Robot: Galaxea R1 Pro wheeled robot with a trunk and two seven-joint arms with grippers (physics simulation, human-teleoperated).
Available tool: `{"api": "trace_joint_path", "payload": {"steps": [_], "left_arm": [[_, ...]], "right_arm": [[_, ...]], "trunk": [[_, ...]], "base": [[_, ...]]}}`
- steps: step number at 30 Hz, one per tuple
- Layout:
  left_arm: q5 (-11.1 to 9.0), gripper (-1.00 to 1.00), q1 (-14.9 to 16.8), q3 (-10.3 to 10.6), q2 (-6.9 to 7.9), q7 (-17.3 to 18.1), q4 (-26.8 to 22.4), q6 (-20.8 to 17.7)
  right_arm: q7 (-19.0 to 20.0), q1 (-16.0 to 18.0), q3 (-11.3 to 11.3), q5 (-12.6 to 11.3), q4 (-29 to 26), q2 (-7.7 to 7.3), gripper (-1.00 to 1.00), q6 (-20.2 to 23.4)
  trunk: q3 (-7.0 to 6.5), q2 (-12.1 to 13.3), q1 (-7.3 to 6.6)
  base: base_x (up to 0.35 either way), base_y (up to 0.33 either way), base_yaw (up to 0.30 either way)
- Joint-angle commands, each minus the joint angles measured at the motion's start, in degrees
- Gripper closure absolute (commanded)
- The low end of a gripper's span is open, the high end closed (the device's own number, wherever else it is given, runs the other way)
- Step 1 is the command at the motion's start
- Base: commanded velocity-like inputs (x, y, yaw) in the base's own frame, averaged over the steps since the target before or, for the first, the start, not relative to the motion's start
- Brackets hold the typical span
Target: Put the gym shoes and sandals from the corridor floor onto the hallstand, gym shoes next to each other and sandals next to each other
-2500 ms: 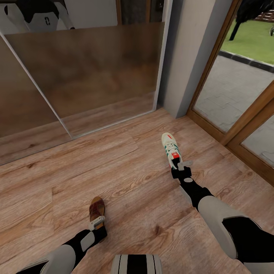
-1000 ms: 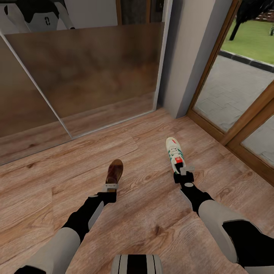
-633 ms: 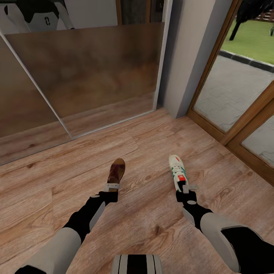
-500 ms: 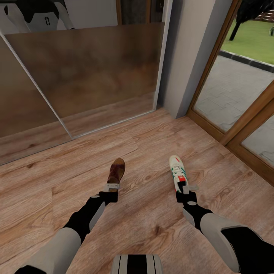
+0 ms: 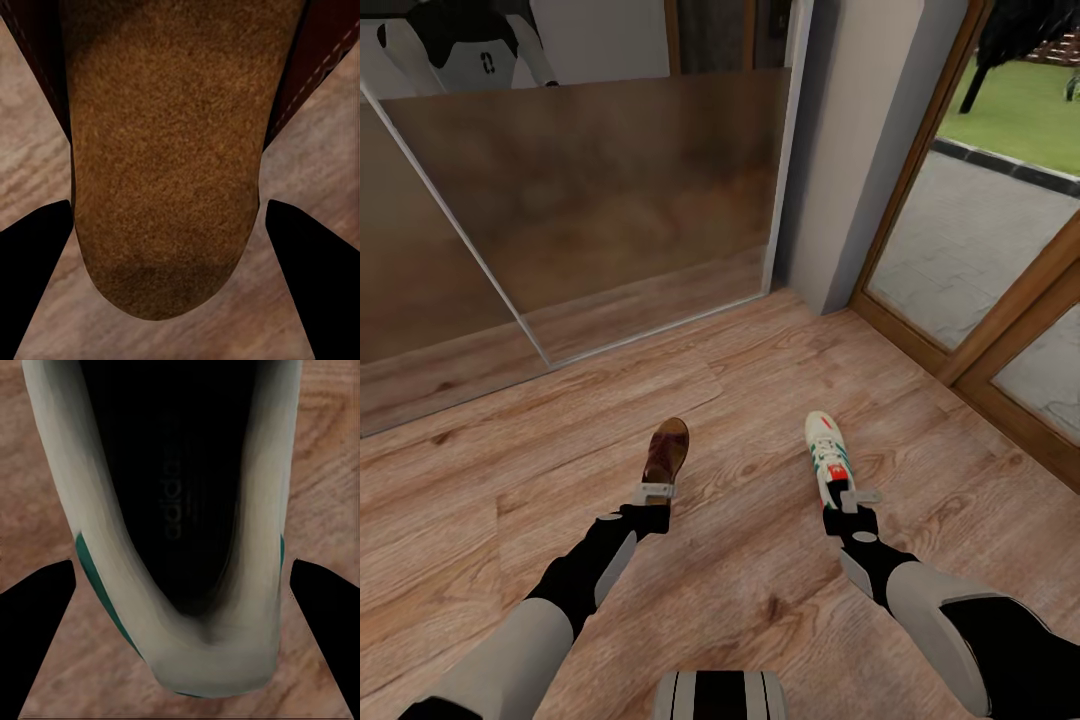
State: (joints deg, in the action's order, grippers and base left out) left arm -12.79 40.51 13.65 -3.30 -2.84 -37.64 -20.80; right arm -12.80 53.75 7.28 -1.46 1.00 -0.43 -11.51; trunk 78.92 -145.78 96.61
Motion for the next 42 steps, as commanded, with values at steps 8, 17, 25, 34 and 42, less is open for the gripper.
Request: {"api": "trace_joint_path", "payload": {"steps": [8, 17, 25, 34, 42], "left_arm": [[-0.57, 1.00, 0.01, 0.15, 0.04, -0.25, -0.07, -0.29], [-0.57, 1.00, 0.01, 0.14, 0.04, -0.24, 0.23, -0.34], [-0.57, 1.00, 0.03, 0.16, 0.05, -0.24, 3.65, -0.30], [-0.57, 1.00, 0.01, 0.22, -0.02, -0.24, 4.14, -0.33], [-0.58, 1.00, 0.01, 0.23, -0.09, -0.24, 4.15, -0.30]], "right_arm": [[-0.14, 0.04, 0.47, -0.12, 1.42, 0.02, 1.00, -0.18], [-0.29, -0.43, 0.53, -0.07, 1.84, 0.04, 1.00, -0.19], [-0.37, -1.32, 0.54, -0.04, 1.85, 0.16, 1.00, -0.22], [-0.38, -1.53, 0.63, 0.07, 1.87, 0.33, 1.00, -0.18], [-0.38, -1.54, 0.63, 0.12, 1.88, 0.34, 1.00, -0.18]], "trunk": [[0.04, -0.02, -0.01], [-1.96, 0.10, -0.24], [-3.73, 0.21, -0.45], [-6.01, 0.33, -0.68], [-8.17, 0.44, -0.89]], "base": [[0.000, 0.000, 0.000], [0.000, 0.000, 0.000], [0.000, 0.000, 0.000], [0.000, 0.000, 0.093], [0.000, 0.000, 0.152]]}}
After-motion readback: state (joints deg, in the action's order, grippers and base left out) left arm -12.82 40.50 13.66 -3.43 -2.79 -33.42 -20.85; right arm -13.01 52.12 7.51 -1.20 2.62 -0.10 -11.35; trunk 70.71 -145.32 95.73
